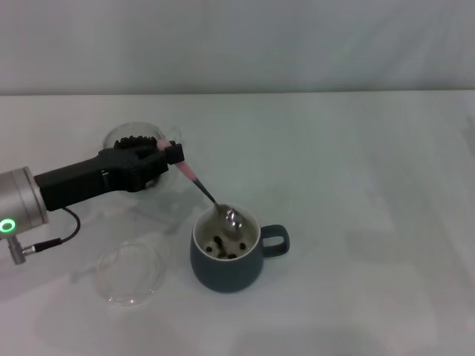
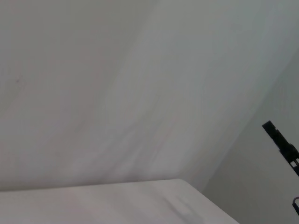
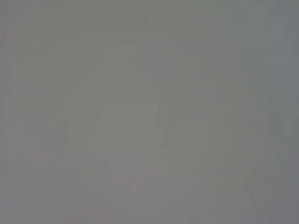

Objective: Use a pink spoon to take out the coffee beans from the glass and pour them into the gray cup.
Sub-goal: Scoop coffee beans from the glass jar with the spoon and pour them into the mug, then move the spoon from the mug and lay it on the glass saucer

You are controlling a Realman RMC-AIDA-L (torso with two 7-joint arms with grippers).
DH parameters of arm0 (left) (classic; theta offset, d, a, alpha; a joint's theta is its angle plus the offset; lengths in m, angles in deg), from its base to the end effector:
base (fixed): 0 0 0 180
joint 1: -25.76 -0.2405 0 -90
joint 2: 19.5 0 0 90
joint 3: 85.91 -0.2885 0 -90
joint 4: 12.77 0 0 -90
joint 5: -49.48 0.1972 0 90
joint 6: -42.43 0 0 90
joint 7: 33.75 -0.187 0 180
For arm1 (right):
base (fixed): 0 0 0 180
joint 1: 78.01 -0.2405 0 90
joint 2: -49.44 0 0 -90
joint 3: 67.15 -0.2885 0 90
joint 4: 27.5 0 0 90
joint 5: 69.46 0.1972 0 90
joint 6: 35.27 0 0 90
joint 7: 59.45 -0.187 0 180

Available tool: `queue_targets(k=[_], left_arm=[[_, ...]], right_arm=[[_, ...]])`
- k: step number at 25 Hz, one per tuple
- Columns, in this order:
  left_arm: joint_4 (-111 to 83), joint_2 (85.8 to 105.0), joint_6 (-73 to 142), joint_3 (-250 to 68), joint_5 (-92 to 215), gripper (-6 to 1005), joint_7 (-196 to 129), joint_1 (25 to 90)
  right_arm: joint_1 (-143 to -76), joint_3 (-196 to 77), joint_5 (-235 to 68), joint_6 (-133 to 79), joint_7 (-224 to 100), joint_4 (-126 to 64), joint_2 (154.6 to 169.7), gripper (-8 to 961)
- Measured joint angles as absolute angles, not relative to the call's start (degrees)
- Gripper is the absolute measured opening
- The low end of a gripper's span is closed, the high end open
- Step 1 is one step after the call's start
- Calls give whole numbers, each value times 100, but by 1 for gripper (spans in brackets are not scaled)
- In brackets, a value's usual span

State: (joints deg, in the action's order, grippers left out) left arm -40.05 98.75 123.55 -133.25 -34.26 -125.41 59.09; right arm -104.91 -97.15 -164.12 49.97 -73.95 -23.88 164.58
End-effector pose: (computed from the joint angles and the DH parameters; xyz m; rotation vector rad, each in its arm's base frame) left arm -0.2336 0.3780 -0.0633 -2.5426 -0.9722 -0.9916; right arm 0.3501 0.3740 0.0899 -1.2022 0.3860 0.8882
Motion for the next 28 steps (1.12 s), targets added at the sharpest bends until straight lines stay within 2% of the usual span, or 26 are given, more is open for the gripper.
queue_targets(k=[12, 18, 24, 28], left_arm=[[-4017, 9836, 12746, -13277, -3918, 126, -12581, 5802], [-3962, 9815, 13209, -13266, -5382, 127, -12576, 4885], [-3588, 9871, 13123, -13257, -6516, 126, -12924, 3979], [-3099, 9885, 13076, -13258, -6937, 125, -13283, 3751]], right_arm=[[-10550, -9744, -16392, 4982, -7395, -2391, 16445, 830], [-10552, -9736, -16404, 4979, -7395, -2434, 16438, 830], [-10552, -9710, -16438, 4693, -7400, -2442, 16420, 830], [-10560, -9549, -16446, 4364, -7715, -2498, 16377, 830]])
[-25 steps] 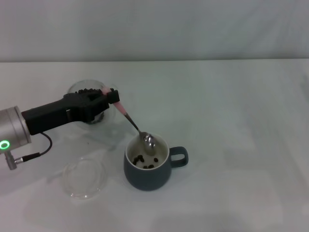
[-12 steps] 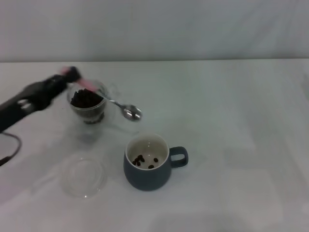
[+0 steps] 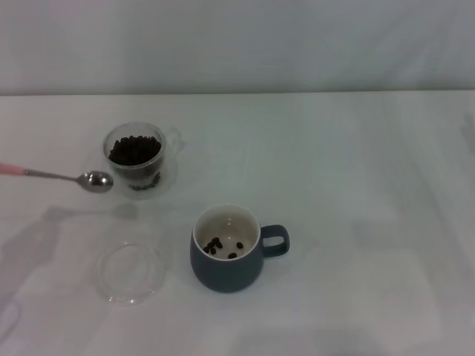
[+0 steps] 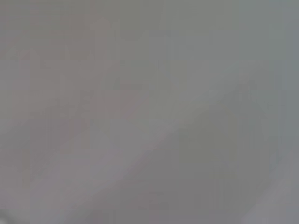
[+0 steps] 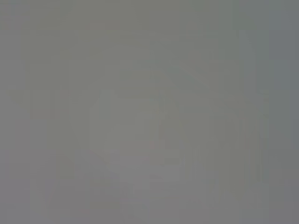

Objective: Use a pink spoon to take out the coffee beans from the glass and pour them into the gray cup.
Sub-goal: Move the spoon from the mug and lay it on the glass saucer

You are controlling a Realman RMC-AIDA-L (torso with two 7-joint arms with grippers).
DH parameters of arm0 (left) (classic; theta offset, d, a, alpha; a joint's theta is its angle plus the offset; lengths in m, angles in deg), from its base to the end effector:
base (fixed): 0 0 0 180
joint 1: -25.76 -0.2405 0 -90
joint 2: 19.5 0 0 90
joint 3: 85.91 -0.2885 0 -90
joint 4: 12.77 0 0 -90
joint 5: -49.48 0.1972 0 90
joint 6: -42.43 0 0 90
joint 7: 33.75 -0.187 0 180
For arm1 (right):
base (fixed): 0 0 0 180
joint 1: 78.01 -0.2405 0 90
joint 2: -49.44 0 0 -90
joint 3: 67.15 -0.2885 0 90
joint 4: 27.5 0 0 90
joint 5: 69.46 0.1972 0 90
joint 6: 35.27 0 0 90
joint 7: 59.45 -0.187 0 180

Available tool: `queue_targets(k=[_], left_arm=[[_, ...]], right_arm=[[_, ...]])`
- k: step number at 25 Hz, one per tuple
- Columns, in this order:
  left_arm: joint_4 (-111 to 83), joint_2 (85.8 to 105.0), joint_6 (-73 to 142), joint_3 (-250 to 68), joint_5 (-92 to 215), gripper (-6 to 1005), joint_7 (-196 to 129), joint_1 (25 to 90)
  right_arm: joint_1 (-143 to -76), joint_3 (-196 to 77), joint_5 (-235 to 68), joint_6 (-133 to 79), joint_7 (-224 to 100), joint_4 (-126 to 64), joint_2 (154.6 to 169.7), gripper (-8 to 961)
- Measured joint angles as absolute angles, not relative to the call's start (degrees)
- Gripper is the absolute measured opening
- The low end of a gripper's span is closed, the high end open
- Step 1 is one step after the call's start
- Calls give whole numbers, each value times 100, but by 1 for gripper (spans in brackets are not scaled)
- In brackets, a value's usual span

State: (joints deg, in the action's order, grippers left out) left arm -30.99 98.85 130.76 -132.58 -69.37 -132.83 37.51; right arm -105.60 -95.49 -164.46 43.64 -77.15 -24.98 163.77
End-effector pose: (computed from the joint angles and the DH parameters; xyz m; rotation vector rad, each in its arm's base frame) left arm -0.3374 0.2956 0.0107 -1.7111 -1.1762 -1.4610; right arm 0.3635 0.3855 0.0840 -1.2569 0.4817 0.8496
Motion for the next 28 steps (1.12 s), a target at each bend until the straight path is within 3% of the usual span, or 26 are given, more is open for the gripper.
queue_targets(k=[5, 19, 26, 28], left_arm=[[-2900, 9879, 12701, -13282, -6947, 126, -13394, 3734], [-2791, 9811, 12085, -13315, -6074, 126, -13158, 4123], [-2791, 9677, 12385, -13321, -5923, 126, -13055, 4069], [-2773, 9527, 12476, -13320, -5707, 126, -12794, 4044]], right_arm=[[-10629, -8867, -16447, 3933, -8524, -2781, 16297, 830], [-10707, -8713, -16386, 3732, -8606, -2978, 16377, 831], [-10694, -8721, -16367, 3732, -8606, -2996, 16364, 831], [-10696, -8727, -16367, 3732, -8606, -3001, 16349, 831]])
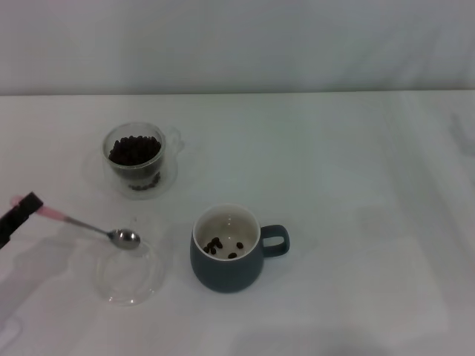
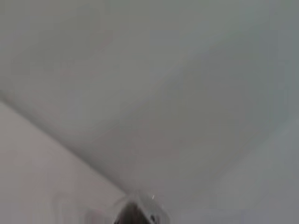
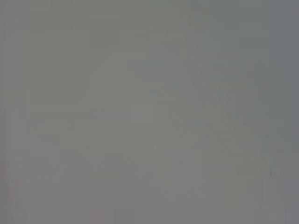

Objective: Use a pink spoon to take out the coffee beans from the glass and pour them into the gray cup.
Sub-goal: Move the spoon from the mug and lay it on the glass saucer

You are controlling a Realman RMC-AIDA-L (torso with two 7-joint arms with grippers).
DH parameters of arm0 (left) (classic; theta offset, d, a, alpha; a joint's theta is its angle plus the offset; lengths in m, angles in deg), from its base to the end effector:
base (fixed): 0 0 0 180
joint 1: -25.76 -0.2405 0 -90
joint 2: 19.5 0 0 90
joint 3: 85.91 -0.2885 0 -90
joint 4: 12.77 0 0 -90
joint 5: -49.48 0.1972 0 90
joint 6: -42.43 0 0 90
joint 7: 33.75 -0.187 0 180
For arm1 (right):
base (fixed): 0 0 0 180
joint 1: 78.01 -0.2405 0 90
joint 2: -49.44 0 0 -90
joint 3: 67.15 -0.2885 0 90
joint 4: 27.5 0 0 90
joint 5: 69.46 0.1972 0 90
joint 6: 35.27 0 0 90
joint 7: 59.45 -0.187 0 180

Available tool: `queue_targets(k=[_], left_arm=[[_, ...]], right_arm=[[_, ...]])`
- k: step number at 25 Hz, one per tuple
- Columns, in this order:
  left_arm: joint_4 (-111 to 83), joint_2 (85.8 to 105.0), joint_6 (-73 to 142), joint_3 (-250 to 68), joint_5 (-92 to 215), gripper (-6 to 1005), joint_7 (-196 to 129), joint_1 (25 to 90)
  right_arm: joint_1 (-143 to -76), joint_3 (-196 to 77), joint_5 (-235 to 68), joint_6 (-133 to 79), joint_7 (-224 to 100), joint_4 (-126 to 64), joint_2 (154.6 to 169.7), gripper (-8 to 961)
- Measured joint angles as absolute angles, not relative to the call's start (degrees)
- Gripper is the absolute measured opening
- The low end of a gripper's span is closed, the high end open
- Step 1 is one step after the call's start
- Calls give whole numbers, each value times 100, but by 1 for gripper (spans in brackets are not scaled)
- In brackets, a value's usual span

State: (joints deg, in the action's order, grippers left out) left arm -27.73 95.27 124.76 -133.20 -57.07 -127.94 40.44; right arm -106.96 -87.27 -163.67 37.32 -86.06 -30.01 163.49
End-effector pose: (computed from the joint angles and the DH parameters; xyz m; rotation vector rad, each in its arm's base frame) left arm -0.3561 0.3002 -0.0164 -1.8756 -1.3919 -1.2333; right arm 0.3730 0.3981 0.0738 -1.3773 0.5869 0.8258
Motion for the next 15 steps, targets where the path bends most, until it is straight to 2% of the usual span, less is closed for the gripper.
queue_targets(k=[1, 4, 15], left_arm=[[-2767, 9462, 12454, -13315, -5541, 126, -12601, 4038], [-2761, 9430, 12363, -13295, -5334, 127, -12454, 4039], [-2755, 9453, 12081, -13316, -5147, 127, -12427, 4073]], right_arm=[[-10703, -8729, -16367, 3732, -8606, -3013, 16348, 831], [-10743, -8731, -16367, 3731, -8608, -3094, 16354, 831], [-10790, -8728, -16368, 3720, -8608, -3147, 16352, 831]])
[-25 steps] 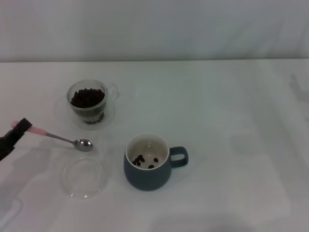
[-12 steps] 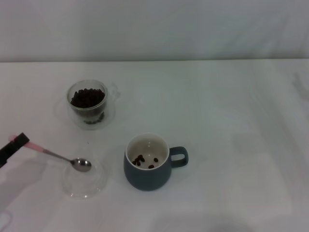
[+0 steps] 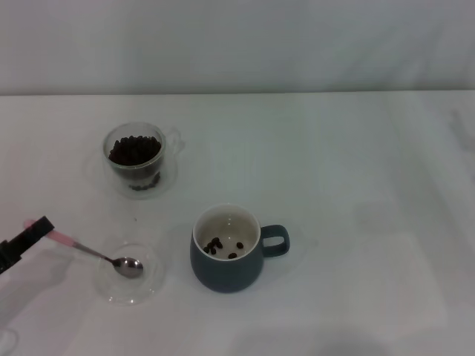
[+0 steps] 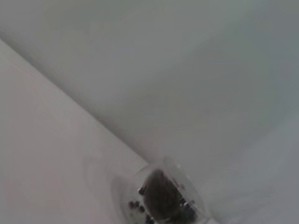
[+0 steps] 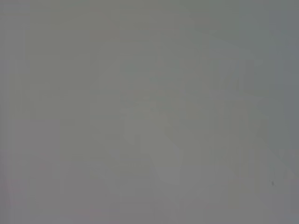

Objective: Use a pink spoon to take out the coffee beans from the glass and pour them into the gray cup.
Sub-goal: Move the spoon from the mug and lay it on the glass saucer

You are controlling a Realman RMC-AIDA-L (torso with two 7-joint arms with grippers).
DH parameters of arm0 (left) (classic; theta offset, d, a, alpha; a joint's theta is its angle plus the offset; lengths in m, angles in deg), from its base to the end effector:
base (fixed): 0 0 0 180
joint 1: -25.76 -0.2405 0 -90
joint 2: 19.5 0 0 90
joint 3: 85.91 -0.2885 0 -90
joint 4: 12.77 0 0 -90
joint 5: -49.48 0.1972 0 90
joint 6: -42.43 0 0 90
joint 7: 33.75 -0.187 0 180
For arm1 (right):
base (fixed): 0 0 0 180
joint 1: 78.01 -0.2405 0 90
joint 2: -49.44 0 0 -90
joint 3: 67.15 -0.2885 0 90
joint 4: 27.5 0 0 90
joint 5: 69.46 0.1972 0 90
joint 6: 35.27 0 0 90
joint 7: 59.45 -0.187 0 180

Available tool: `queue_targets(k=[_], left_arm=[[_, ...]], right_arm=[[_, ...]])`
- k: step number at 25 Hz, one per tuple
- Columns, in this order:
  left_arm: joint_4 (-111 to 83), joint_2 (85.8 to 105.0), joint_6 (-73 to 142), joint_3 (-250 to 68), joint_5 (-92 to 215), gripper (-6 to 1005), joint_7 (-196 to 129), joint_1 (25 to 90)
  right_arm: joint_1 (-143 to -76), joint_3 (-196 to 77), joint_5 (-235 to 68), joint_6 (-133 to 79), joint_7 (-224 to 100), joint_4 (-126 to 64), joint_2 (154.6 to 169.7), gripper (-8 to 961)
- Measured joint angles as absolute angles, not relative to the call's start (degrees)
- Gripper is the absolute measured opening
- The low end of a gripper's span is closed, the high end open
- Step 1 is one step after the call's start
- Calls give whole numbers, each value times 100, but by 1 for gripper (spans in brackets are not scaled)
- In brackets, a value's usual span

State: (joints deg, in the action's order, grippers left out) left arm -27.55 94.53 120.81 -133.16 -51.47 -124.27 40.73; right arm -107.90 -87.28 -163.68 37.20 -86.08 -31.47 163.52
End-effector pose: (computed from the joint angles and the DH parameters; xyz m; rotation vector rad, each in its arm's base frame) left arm -0.3709 0.2966 -0.0285 -1.8958 -1.5085 -1.1080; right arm 0.3700 0.4035 0.0789 -1.3804 0.5623 0.8166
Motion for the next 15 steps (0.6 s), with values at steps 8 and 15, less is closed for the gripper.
queue_targets(k=[8, 15], left_arm=[[-2743, 9564, 11767, -13319, -5063, 128, -12434, 4099], [-2727, 9646, 11573, -13319, -5007, 128, -12421, 4097]], right_arm=[[-10822, -8727, -16368, 3715, -8608, -3145, 16350, 831], [-10838, -8727, -16368, 3715, -8608, -3145, 16352, 831]])
